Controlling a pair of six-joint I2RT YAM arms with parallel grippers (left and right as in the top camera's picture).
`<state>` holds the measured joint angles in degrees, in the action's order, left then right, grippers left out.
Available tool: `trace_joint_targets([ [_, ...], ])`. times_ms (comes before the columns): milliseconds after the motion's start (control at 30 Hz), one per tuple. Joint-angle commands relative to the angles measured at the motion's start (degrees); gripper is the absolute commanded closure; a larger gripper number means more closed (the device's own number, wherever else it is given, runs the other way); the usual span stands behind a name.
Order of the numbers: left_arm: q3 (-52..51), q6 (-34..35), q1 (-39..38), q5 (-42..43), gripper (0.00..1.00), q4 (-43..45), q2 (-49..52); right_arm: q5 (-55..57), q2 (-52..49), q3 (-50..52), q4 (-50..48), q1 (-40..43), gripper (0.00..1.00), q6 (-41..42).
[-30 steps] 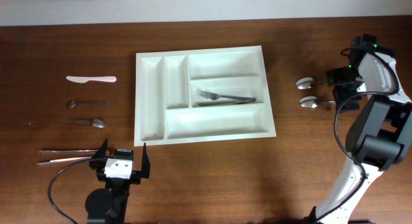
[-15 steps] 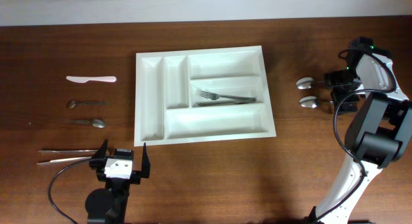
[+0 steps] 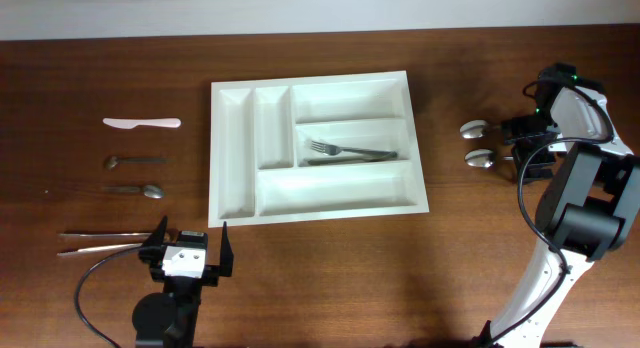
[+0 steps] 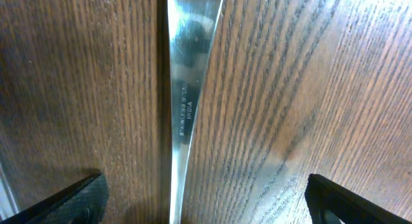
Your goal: Pack container
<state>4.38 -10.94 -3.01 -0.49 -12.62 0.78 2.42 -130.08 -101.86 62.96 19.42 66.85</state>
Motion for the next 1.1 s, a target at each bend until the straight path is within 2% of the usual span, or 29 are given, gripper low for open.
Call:
trace_joint_targets([
  [0,-0.55,-0.74,0.04,-0.39,0.01,0.07,-0.48,1.31,-0.92,0.46,-0.11,0.11,0.01,0.07],
  [1067,-0.55,-0.74,0.04,-0.39,0.01,0.07,-0.48,1.31,-1.68,0.76,0.5,0.11,0.01,0.02],
])
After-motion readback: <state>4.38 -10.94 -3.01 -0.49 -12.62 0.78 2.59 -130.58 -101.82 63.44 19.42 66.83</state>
